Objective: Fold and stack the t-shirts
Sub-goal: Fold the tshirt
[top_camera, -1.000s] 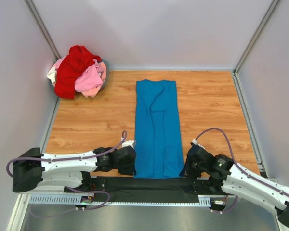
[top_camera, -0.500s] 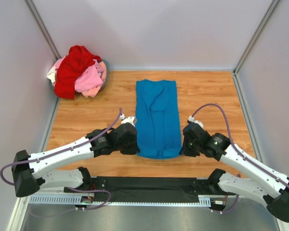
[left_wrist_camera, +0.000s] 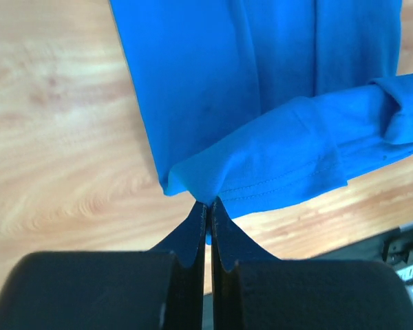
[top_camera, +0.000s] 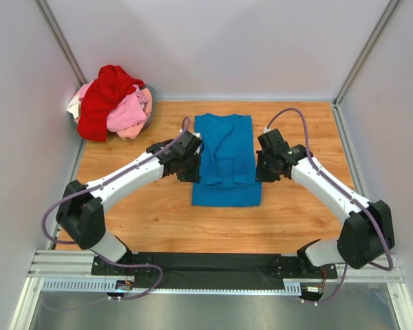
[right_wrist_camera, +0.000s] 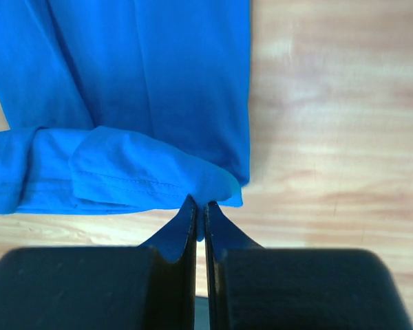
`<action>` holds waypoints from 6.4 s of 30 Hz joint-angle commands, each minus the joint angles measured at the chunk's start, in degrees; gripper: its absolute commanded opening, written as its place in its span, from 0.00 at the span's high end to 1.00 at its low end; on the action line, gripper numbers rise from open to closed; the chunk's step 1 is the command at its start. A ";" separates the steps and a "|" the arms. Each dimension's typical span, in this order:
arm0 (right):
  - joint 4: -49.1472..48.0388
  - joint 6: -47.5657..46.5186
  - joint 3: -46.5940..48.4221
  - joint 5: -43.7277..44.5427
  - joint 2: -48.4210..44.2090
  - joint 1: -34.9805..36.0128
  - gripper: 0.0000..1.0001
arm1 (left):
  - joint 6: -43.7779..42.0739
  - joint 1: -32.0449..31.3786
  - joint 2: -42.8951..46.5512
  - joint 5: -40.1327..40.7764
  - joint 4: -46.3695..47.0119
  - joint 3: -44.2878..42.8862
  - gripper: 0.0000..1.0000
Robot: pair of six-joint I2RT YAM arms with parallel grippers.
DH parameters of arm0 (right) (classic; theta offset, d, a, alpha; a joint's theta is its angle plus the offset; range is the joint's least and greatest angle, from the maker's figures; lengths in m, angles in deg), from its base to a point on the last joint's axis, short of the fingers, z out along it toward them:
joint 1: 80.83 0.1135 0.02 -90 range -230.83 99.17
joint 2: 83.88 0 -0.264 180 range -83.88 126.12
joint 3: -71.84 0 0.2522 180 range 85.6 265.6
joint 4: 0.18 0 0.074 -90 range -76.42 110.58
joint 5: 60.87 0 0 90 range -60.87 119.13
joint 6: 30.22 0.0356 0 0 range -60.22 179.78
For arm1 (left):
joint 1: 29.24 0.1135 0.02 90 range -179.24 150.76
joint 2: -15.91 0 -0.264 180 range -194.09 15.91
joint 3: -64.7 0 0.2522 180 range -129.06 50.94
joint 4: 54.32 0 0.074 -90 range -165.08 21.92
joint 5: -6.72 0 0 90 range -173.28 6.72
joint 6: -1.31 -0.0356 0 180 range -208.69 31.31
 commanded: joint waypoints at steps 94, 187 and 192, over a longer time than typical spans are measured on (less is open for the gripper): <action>-19.88 -5.91 -13.90 -17.72 13.07 -11.88 0.51 | -2.80 10.75 1.08 -14.00 29.32 25.36 0.34; -1.97 -1.26 42.22 -8.67 36.24 -15.48 0.69 | -13.08 20.41 -37.87 -15.56 -13.03 -46.75 0.59; 8.68 -2.40 66.93 -9.11 50.95 -15.92 0.05 | -9.75 24.46 -54.38 -23.49 -20.70 -74.93 0.00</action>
